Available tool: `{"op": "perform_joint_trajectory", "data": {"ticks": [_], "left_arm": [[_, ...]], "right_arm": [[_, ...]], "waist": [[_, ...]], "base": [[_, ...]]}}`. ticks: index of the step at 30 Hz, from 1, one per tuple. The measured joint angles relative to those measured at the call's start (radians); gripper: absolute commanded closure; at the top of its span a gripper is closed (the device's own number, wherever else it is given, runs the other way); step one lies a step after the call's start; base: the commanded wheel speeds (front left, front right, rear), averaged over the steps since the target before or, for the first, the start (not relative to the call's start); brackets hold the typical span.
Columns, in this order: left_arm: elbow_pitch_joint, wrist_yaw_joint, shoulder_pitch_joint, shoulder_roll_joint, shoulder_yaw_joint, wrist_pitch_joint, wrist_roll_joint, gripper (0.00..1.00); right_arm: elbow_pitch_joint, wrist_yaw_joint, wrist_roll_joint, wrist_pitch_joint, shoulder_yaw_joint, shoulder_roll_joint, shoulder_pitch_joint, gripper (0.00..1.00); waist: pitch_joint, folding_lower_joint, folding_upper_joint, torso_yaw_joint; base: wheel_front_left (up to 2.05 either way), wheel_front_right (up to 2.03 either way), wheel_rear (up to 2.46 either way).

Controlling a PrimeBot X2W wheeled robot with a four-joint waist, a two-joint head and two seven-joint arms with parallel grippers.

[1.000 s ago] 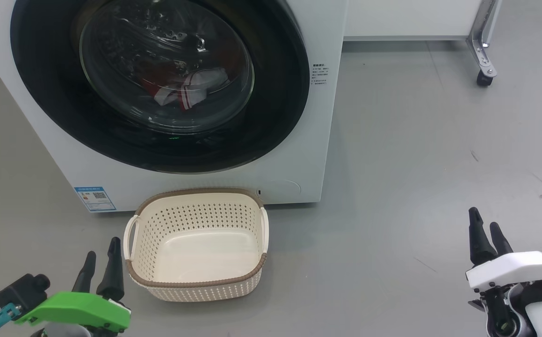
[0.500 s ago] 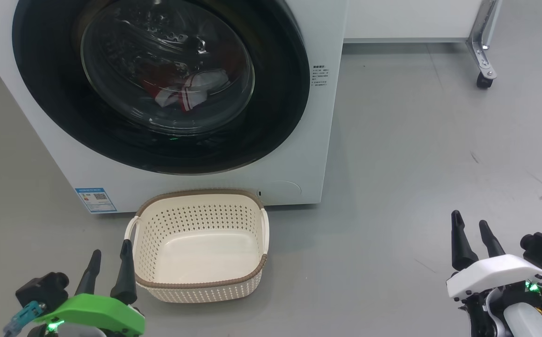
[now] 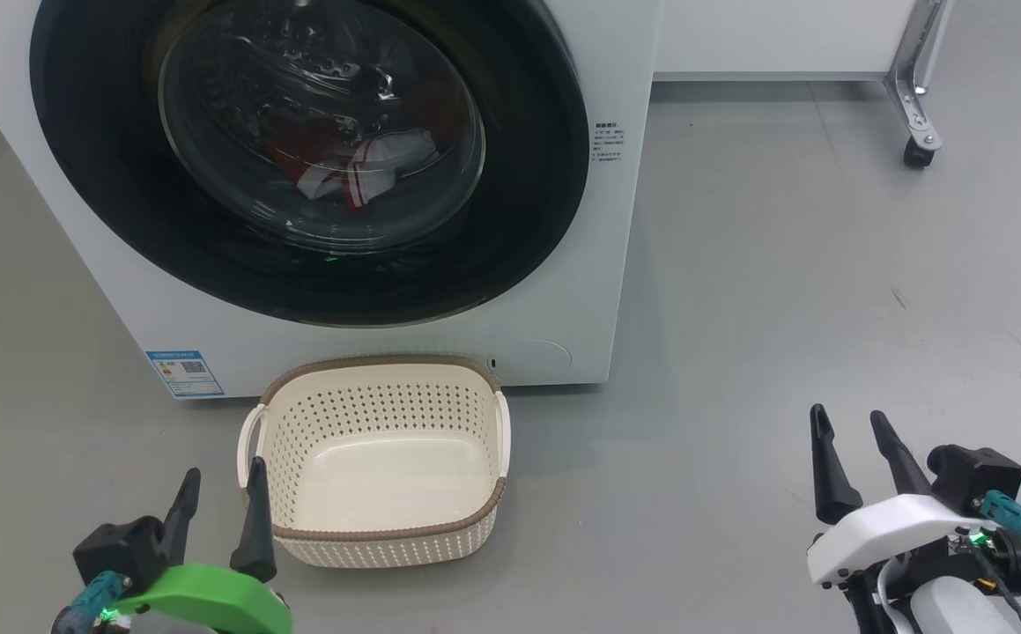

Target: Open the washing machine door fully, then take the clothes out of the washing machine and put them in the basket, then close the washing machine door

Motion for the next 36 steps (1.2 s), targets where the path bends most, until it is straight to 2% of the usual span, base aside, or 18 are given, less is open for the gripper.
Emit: {"op": "perform_joint_trajectory", "data": {"ticks": [8,22,36], "left_arm": [[0.008,0.021,0.000,-0.001,-0.015,-0.020,0.074,0.00],[0.020,0.051,0.000,-0.013,-0.024,-0.061,0.214,0.00],[0.037,0.053,0.001,-0.028,-0.012,-0.061,0.217,0.00]], "right_arm": [[0.003,-0.010,-0.088,-0.026,0.025,0.005,0.000,0.00],[0.003,-0.051,-0.251,-0.064,0.034,0.034,0.004,0.00],[0.002,-0.053,-0.251,-0.064,-0.004,0.067,0.025,0.00]], "waist": [[0.002,0.0000,0.0000,0.001],[0.003,0.0000,0.0000,-0.002],[0.006,0.0000,0.0000,-0.003]], "base": [[0.00,0.00,0.00],[0.00,0.00,0.00],[0.00,0.00,0.00]]}}
